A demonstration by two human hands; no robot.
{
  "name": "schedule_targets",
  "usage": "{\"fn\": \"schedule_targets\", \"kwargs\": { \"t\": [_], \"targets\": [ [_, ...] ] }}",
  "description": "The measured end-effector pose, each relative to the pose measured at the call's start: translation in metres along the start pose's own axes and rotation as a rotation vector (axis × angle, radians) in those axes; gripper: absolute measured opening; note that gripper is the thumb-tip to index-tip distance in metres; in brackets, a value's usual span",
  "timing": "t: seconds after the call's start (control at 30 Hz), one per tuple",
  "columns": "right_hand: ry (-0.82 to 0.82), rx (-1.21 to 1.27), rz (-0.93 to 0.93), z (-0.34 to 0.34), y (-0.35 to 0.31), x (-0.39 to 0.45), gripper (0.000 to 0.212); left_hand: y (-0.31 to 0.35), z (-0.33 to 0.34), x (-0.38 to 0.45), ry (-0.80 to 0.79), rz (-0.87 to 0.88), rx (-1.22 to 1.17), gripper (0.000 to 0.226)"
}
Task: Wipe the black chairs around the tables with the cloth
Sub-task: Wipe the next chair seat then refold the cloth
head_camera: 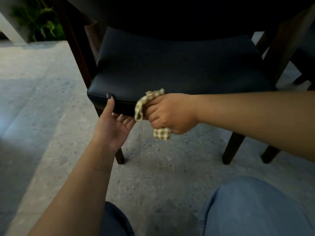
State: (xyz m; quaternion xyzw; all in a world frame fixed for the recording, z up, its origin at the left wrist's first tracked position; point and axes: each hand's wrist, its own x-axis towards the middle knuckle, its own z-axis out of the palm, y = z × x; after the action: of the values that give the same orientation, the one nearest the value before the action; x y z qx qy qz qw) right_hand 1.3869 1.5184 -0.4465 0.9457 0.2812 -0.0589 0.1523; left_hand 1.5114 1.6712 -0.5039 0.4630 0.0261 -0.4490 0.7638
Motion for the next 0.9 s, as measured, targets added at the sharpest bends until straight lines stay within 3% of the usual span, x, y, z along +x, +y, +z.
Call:
{"fn": "schedule_targets", "kwargs": {
  "t": [0.13, 0.2, 0.27, 0.33, 0.47, 0.6, 0.73, 0.9],
  "targets": [
    [0.142, 0.126, 0.165, 0.018, -0.018, -0.047, 0.015, 0.000, 0.012, -0.003, 0.125, 0.058, 0.068, 0.062],
    [0.212, 0.185, 0.337, 0.030, -0.037, -0.059, 0.015, -0.002, 0.028, -0.003, 0.369, 0.213, 0.532, 0.076],
    [0.378, 0.270, 0.545, 0.040, -0.059, -0.066, 0.019, -0.013, 0.047, -0.008, 0.490, 0.525, 1.124, 0.090],
    [0.651, 0.462, 0.777, 0.041, -0.077, -0.074, 0.025, -0.029, 0.066, -0.015, 0.336, 0.851, 1.569, 0.088],
    [1.355, 0.683, 1.300, 0.028, -0.089, -0.103, 0.033, -0.040, 0.100, 0.004, -0.133, 1.067, 2.227, 0.093],
    [1.795, 0.770, 2.001, 0.031, -0.057, -0.156, 0.025, -0.011, 0.124, 0.033, -0.618, 1.205, 2.375, 0.099],
    [1.918, 0.803, 2.225, 0.051, -0.025, -0.184, 0.025, -0.009, 0.121, 0.034, -0.623, 1.232, 2.383, 0.096],
    [1.677, 0.917, 2.411, 0.073, -0.011, -0.135, 0.040, -0.009, 0.123, 0.029, -0.618, 1.241, 2.369, 0.094]
  ]
}}
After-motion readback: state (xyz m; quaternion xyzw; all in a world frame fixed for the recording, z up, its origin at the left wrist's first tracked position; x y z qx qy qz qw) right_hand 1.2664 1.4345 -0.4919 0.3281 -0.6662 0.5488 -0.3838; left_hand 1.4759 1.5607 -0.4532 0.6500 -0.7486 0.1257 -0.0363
